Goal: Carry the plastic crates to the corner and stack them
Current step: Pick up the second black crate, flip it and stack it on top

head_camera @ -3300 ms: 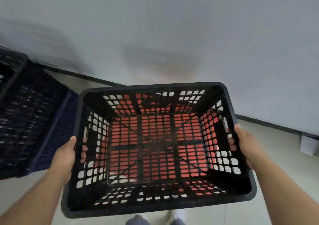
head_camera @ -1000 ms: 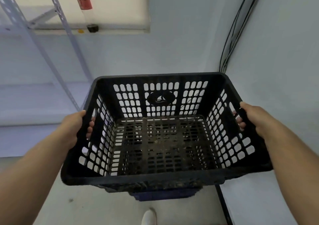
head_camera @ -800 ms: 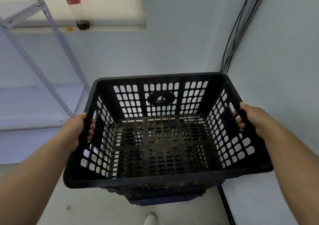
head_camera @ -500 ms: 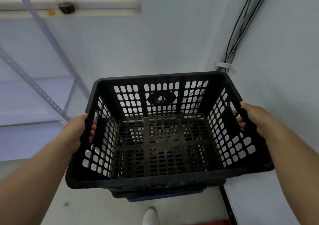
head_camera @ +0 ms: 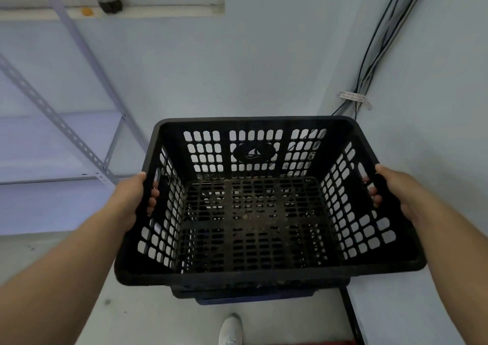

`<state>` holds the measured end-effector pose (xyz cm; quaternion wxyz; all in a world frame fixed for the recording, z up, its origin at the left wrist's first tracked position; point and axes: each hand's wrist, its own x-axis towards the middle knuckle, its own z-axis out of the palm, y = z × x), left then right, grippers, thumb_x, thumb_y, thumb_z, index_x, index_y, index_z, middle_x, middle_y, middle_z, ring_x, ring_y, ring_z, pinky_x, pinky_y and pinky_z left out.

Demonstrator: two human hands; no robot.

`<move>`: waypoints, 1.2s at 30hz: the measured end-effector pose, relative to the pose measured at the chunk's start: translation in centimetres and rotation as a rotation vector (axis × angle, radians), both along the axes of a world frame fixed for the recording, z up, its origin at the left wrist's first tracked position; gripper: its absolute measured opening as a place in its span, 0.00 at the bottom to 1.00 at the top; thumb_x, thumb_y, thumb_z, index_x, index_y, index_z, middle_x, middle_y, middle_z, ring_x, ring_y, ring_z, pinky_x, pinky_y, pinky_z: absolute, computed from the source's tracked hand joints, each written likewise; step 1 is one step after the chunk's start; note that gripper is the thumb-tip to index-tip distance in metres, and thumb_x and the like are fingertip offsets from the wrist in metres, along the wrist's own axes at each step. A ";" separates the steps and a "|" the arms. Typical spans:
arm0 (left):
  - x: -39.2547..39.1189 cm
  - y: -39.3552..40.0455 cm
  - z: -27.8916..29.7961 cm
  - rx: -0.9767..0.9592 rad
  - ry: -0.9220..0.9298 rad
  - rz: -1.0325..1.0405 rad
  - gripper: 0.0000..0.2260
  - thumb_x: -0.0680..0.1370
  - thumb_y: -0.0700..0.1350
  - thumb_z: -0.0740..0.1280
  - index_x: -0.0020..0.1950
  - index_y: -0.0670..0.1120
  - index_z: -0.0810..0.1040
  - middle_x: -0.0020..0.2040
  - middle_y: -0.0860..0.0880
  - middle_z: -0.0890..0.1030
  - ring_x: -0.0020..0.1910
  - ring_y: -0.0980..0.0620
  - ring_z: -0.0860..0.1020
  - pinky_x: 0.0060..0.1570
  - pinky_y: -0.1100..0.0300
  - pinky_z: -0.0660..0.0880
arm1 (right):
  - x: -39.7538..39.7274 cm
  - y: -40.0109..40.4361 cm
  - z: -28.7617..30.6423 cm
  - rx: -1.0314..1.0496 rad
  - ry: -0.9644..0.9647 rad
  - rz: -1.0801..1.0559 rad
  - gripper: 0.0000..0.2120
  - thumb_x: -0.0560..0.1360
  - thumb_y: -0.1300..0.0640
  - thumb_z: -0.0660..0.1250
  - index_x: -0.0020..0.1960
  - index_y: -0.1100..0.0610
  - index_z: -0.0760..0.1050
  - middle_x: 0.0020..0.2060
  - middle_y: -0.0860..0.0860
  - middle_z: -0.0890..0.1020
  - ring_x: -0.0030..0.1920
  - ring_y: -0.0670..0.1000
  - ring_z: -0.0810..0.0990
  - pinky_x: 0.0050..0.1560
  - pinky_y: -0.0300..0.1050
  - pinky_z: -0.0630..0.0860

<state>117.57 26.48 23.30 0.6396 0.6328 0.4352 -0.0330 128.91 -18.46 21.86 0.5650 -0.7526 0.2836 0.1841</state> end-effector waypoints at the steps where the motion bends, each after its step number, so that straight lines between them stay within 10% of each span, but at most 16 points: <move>1: 0.0 -0.2 0.0 0.000 0.000 -0.003 0.15 0.82 0.51 0.52 0.44 0.44 0.72 0.33 0.48 0.71 0.30 0.52 0.67 0.32 0.59 0.64 | 0.1 -0.2 0.0 0.004 0.004 0.004 0.20 0.80 0.45 0.54 0.45 0.59 0.76 0.30 0.54 0.72 0.25 0.51 0.68 0.30 0.44 0.68; 36: -1.6 -1.6 0.2 0.055 0.048 -0.016 0.17 0.82 0.52 0.51 0.42 0.44 0.71 0.34 0.47 0.72 0.29 0.51 0.67 0.31 0.58 0.65 | -0.1 -1.1 -0.1 -0.045 0.011 0.055 0.21 0.80 0.43 0.53 0.45 0.58 0.75 0.31 0.54 0.73 0.25 0.50 0.70 0.31 0.44 0.70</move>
